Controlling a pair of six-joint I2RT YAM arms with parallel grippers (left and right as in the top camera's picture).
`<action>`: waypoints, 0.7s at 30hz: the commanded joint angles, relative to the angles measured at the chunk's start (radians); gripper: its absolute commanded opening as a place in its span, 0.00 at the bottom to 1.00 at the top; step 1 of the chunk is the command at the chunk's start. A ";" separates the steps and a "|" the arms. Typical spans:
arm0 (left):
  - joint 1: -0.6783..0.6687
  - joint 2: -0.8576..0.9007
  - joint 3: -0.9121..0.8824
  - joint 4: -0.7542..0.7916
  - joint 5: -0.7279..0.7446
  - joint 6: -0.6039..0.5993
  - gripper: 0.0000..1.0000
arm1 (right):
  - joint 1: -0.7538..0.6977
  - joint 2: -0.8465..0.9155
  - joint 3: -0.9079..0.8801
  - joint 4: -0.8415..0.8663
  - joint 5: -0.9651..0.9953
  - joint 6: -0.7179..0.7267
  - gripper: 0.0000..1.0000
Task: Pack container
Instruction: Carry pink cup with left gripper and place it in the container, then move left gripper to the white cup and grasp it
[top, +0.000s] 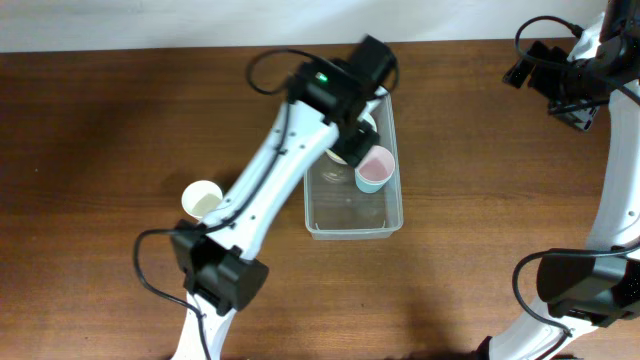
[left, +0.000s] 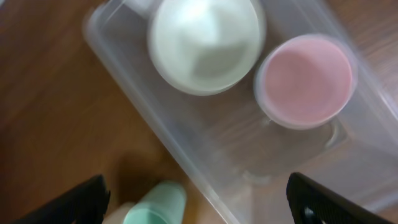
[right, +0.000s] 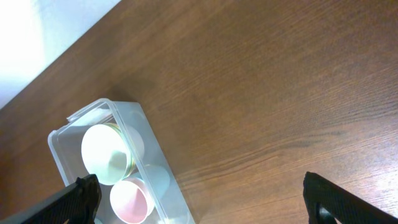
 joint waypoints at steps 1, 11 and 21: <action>0.081 0.001 0.090 -0.103 -0.042 -0.065 0.93 | -0.003 0.000 0.008 0.000 0.002 0.001 0.99; 0.339 -0.022 -0.018 -0.128 0.196 -0.074 0.92 | -0.003 0.000 0.008 0.000 0.002 0.001 0.99; 0.596 -0.106 -0.376 -0.128 0.197 -0.087 0.91 | -0.003 0.000 0.008 0.000 0.002 0.001 0.99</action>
